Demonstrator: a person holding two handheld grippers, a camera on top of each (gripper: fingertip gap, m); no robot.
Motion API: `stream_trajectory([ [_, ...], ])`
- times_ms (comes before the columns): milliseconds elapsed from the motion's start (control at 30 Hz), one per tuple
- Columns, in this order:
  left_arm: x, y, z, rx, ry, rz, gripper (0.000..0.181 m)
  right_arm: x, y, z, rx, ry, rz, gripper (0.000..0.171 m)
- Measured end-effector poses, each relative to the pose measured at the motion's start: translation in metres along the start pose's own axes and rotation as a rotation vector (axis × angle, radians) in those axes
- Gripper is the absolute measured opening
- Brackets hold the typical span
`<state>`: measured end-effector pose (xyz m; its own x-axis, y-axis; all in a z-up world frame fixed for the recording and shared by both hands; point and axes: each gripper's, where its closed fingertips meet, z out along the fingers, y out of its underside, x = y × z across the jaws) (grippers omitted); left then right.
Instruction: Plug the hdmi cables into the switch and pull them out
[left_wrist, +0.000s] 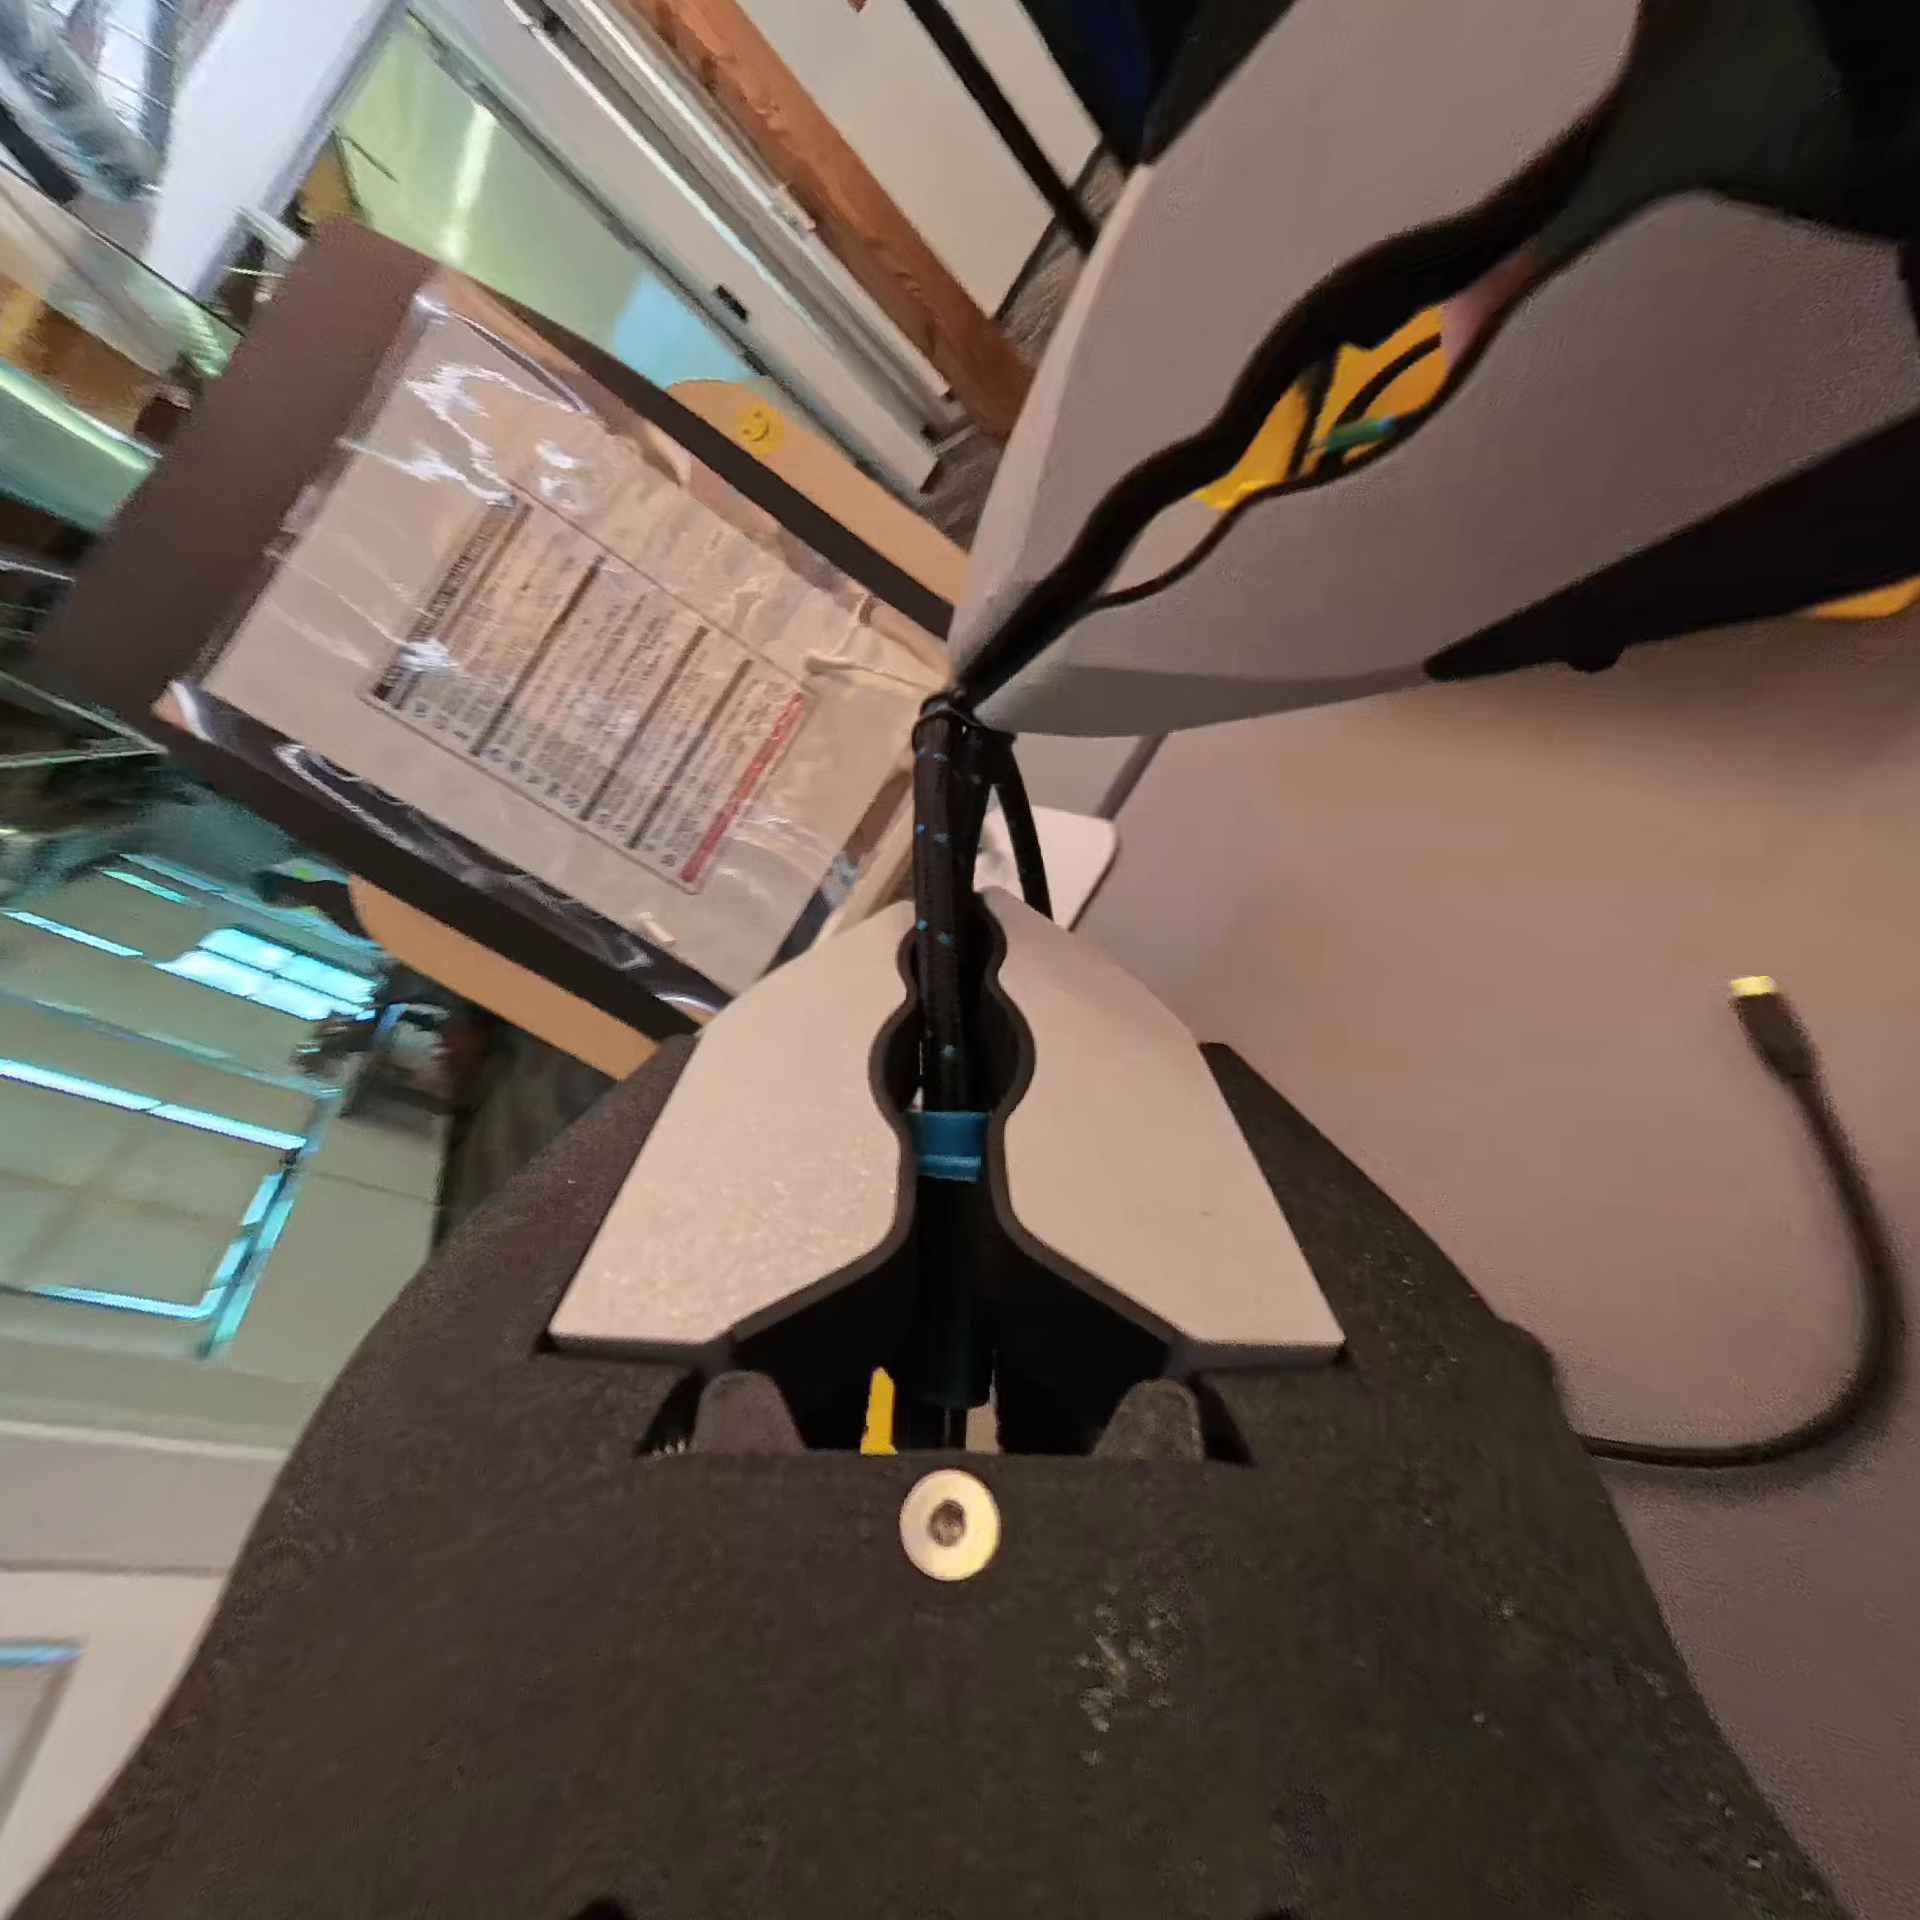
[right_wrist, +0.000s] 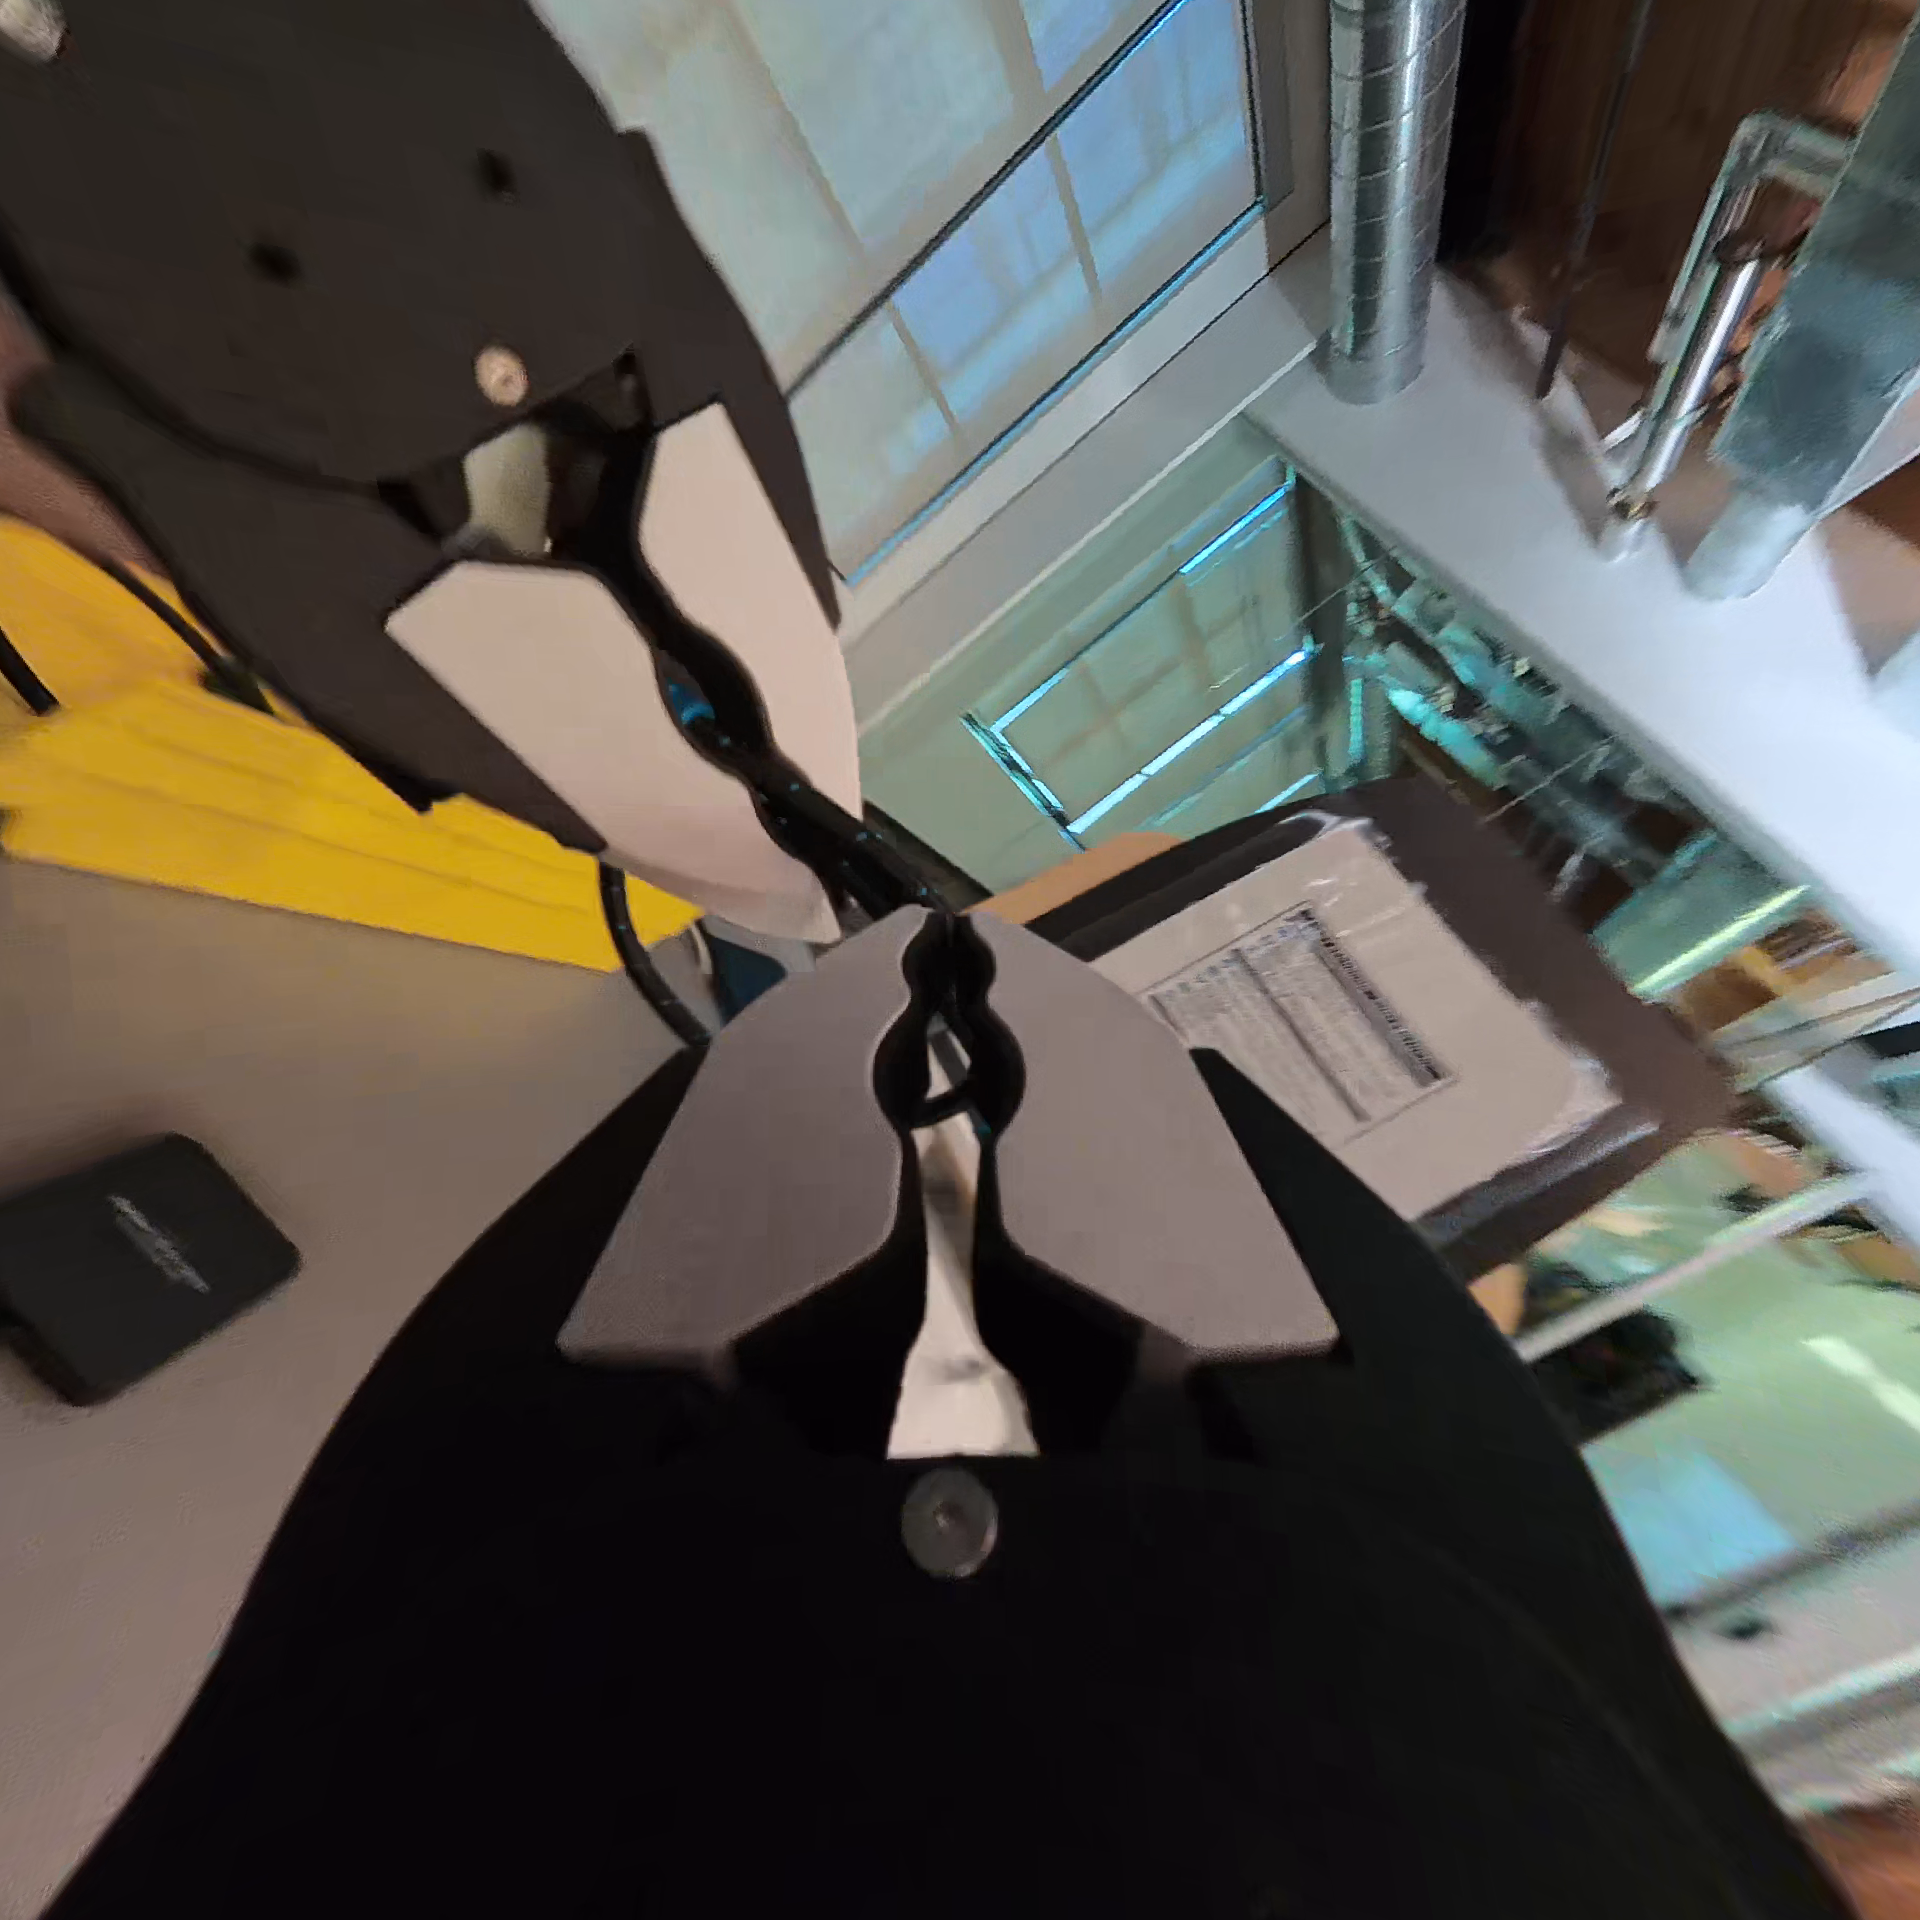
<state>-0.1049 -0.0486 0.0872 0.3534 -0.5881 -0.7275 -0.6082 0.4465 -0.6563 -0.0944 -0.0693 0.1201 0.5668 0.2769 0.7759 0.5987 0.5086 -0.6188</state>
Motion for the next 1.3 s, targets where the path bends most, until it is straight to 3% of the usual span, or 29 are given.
stream_trajectory([
  [300,-0.024,0.008,0.006,-0.086,-0.303,0.313,0.004,0.003,0.017,0.014,0.178,-0.231,0.923,0.001],
  [533,-0.037,0.009,0.005,-0.044,-0.341,0.308,0.004,-0.007,0.014,0.020,0.276,-0.543,1.596,0.000],
  [667,-0.045,0.001,-0.003,0.045,-0.328,0.226,0.004,0.007,0.001,0.010,0.509,-0.819,2.107,0.000],
  [700,-0.046,-0.001,-0.005,0.076,-0.309,0.180,0.004,0.007,0.004,0.011,0.503,-0.798,2.087,0.000],
  [767,-0.048,-0.007,-0.010,0.141,-0.273,0.092,0.004,0.000,0.006,0.015,0.415,-0.691,1.857,0.003],
  [1033,-0.038,-0.023,-0.016,0.300,-0.090,-0.157,0.005,0.034,-0.029,-0.018,0.236,0.054,0.388,0.025],
  [1133,-0.023,-0.026,-0.011,0.294,-0.009,-0.211,0.004,0.028,-0.038,-0.024,0.164,0.200,-0.043,0.028],
  [1233,-0.005,-0.029,-0.008,0.284,0.108,-0.288,0.004,0.013,-0.032,-0.017,0.073,0.205,-0.280,0.029],
  [1300,-0.001,-0.030,-0.008,0.276,0.158,-0.330,0.005,0.011,-0.028,-0.013,0.045,0.204,-0.290,0.026],
])
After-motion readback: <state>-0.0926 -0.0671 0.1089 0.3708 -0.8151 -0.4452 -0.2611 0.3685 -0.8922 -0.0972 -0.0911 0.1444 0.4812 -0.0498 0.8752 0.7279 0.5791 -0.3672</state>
